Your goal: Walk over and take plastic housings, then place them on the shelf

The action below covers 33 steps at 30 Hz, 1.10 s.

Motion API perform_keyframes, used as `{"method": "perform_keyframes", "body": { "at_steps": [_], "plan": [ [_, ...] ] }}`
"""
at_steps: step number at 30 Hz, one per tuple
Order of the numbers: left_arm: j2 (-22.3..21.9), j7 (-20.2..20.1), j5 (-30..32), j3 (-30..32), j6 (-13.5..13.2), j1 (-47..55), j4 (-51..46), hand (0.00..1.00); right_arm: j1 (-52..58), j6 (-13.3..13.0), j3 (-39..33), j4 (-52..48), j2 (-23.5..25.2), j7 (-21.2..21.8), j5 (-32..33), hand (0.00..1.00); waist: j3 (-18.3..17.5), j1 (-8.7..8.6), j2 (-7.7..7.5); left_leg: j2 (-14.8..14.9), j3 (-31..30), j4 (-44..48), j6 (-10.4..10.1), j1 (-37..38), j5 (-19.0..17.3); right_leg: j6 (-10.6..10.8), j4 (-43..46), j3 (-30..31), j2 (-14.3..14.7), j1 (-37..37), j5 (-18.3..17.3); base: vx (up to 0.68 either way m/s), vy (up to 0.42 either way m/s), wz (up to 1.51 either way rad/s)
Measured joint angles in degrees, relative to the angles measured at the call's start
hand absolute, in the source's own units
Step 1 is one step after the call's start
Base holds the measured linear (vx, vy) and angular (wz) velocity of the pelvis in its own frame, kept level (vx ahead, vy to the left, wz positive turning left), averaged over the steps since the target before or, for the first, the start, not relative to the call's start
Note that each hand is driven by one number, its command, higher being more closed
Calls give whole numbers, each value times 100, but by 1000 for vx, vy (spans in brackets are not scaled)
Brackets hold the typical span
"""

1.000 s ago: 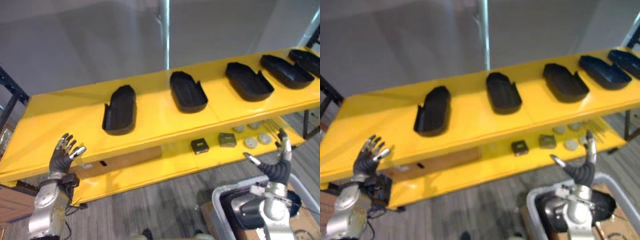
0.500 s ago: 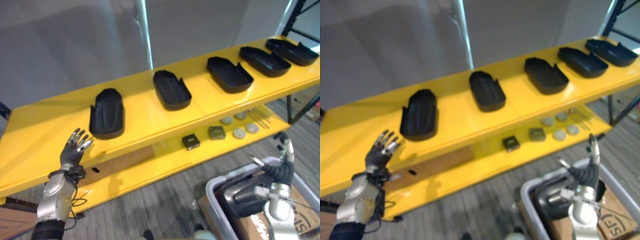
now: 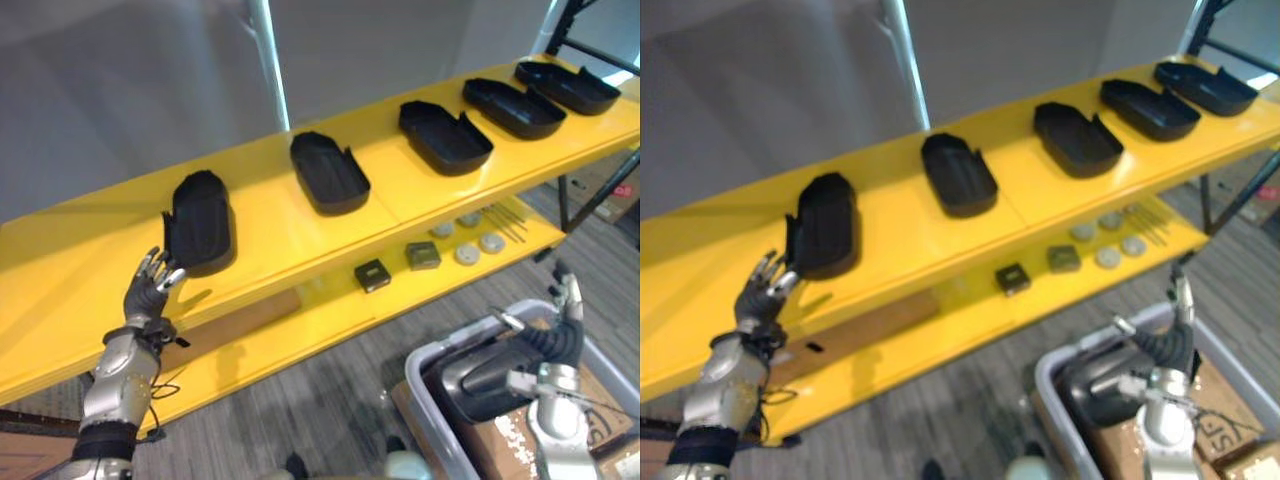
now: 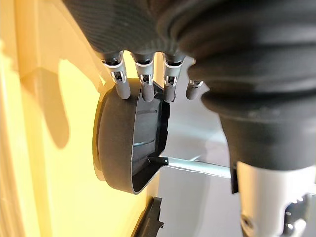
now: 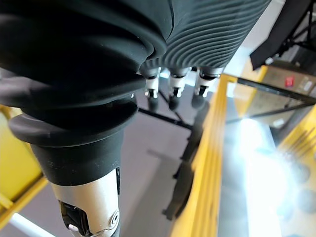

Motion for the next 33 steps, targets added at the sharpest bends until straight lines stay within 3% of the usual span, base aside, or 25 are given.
{"method": "perform_keyframes", "body": {
  "at_steps": [17,20,22,25,26,28,29,32,33],
  "plan": [
    [1,45,11,-139,17,-344,1,0,-35,0,106,-2,0,-5,0,0,109,-80,-25,2,-3,1,0,-2,-1,1,-7,-3,0,1,1,0,0,0],
    [0,327,65,-106,-2,-298,-93,0,-32,-8,106,-36,1,-4,0,0,109,-66,-25,2,-13,-7,0,-4,-1,2,-18,-17,-1,7,2,0,0,0],
    [-34,733,308,170,-60,37,-572,0,27,-70,100,-182,23,-2,0,0,109,-65,-25,2,-38,-22,1,-10,0,9,-43,-85,0,27,6,0,0,6],
    [-381,1501,872,991,-488,734,-1402,0,295,-120,84,-632,169,-19,-4,0,107,-43,-26,-1,-186,-93,1,0,3,9,-134,-223,1,156,6,18,-1,22],
    [-594,1841,1084,1325,-723,1019,-1756,0,413,-126,77,-807,267,-22,-1,0,106,13,-27,0,-231,-111,1,8,3,9,-178,-311,-2,215,6,35,-2,28],
    [-798,2122,1251,1638,-962,1347,-2121,0,502,-126,79,-932,357,-20,-2,0,89,123,-25,-3,-277,-168,-4,9,27,9,-205,-349,1,222,6,42,-3,22],
    [-1112,2492,1469,2004,-1228,1783,-2617,0,614,-141,79,-1002,497,-11,40,0,51,244,-40,-9,-344,-210,0,1,74,14,-234,-467,-2,236,9,61,-2,25],
    [-1500,2910,1691,2241,-1531,2288,-3073,0,694,-137,107,-1002,663,66,342,0,-13,408,-61,-20,-507,-215,-1,19,89,15,-290,-626,-14,368,11,38,2,23],
    [-2119,2898,1698,2364,-2041,2726,-3766,0,579,-127,325,-860,905,234,623,0,-429,524,-296,-56,-653,-315,-3,14,205,39,-359,-809,-42,488,20,17,1,18]
  ]
}}
